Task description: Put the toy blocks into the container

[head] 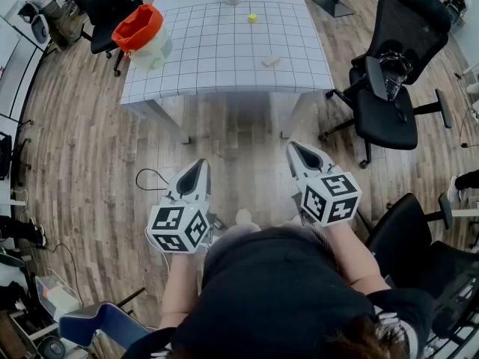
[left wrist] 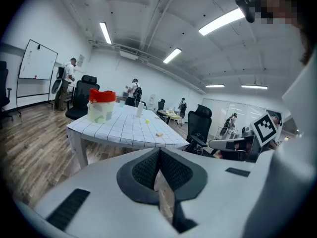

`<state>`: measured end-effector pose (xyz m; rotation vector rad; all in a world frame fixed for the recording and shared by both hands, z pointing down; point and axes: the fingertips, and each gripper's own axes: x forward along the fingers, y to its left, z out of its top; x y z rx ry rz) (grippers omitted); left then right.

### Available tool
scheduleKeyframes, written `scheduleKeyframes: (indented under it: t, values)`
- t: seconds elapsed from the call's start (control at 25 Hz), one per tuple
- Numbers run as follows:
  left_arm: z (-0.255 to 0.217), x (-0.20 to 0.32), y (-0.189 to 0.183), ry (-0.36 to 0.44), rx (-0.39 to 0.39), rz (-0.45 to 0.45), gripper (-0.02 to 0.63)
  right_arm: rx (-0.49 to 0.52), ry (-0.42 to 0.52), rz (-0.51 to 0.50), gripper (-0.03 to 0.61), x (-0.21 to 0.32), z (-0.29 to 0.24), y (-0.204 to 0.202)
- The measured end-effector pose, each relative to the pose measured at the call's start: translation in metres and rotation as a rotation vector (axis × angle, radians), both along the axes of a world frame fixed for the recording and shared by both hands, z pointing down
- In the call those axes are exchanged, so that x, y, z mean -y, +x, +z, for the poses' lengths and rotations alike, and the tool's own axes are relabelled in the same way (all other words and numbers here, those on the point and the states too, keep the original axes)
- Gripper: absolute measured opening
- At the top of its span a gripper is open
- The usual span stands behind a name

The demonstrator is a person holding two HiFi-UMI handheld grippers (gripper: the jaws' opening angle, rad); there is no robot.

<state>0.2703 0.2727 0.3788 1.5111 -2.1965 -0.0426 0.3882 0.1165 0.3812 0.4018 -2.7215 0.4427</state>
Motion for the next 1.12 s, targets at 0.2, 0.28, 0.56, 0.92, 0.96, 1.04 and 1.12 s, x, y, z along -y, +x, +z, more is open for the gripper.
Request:
scheduleKeyframes:
  t: [0.2,0.28,0.56,0.92,0.96,1.04,1.12]
  values:
    - [0.003,-0.011,-0.025,-0.002,0.010,0.041,0.026,-0.004,-0.009,-0.010,0.013,-0.019,0.006,-0.025]
    - [0.006,-0.012,-0.031,0.001,-0.001,0.051,0.026,-0.015,-0.017,-0.021,0.014,-0.027,0.008,-0.032]
    - [0.017,-0.009,-0.043,0.005,-0.028,0.107,0.026,-0.063,-0.010,-0.018,0.014,-0.039,0.016,-0.046]
    - [0.026,0.015,-0.074,-0.004,-0.049,0.119,0.026,-0.084,-0.029,-0.033,0.014,-0.019,0.023,-0.078]
    - [0.026,0.020,-0.079,-0.005,-0.051,0.118,0.026,-0.088,-0.027,-0.040,0.014,-0.016,0.024,-0.084]
    - [0.026,0.030,-0.090,-0.009,-0.055,0.113,0.026,-0.092,-0.029,-0.052,0.014,-0.006,0.027,-0.098]
    - [0.025,0.039,-0.102,-0.011,-0.057,0.101,0.025,-0.095,-0.038,-0.069,0.014,0.004,0.030,-0.115]
